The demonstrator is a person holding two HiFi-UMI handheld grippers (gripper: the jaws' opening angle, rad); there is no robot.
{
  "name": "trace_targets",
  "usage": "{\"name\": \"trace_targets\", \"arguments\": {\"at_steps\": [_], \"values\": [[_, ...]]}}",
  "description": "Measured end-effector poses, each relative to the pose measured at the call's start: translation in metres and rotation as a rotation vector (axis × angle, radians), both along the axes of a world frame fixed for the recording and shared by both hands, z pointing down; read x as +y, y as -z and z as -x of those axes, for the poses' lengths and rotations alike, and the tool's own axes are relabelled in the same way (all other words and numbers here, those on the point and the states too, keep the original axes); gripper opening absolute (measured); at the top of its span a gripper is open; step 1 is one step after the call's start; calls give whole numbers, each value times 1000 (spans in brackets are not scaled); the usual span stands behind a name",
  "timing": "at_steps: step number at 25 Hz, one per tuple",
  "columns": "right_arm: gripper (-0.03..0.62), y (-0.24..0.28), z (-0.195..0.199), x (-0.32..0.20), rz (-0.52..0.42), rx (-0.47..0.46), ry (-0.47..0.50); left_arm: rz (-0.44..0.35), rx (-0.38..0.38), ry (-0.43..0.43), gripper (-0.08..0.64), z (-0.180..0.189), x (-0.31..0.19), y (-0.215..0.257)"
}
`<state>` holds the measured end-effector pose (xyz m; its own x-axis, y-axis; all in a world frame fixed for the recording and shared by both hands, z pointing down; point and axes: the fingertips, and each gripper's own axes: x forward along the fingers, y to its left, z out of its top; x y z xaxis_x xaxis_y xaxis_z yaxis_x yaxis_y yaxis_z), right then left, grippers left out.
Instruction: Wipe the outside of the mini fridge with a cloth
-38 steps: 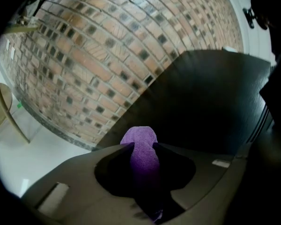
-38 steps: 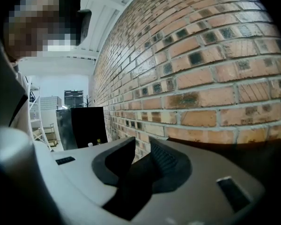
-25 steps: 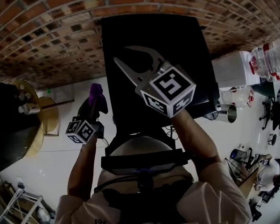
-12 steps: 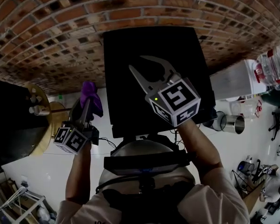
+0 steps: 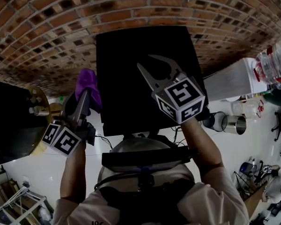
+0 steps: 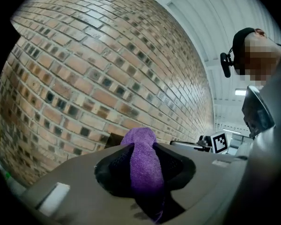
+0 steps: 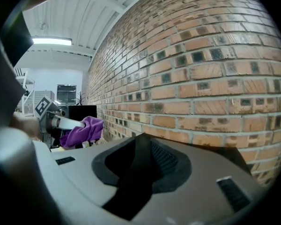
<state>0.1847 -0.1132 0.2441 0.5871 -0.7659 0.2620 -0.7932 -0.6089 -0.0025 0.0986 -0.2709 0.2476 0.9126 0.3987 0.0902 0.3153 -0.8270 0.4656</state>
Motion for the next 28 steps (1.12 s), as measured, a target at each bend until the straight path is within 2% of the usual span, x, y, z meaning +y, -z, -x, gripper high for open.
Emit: {"name": "trace_targets", "arguments": {"at_steps": [8,13,20,28], "values": [[94,-5,-9,29,-14,-10,-27,-50,19,-120,106,-27,62,25],[94,-4,-13,47,-25,-10,-53,-122,29,-178,109,-41,97,28],[94,-9,-14,62,-31,-22,-67,-205,0,-220,115,-68,144,13],[94,-16,-16,70,-29,-38,-60,-251,-69,-211,126,-82,161,-10]]}}
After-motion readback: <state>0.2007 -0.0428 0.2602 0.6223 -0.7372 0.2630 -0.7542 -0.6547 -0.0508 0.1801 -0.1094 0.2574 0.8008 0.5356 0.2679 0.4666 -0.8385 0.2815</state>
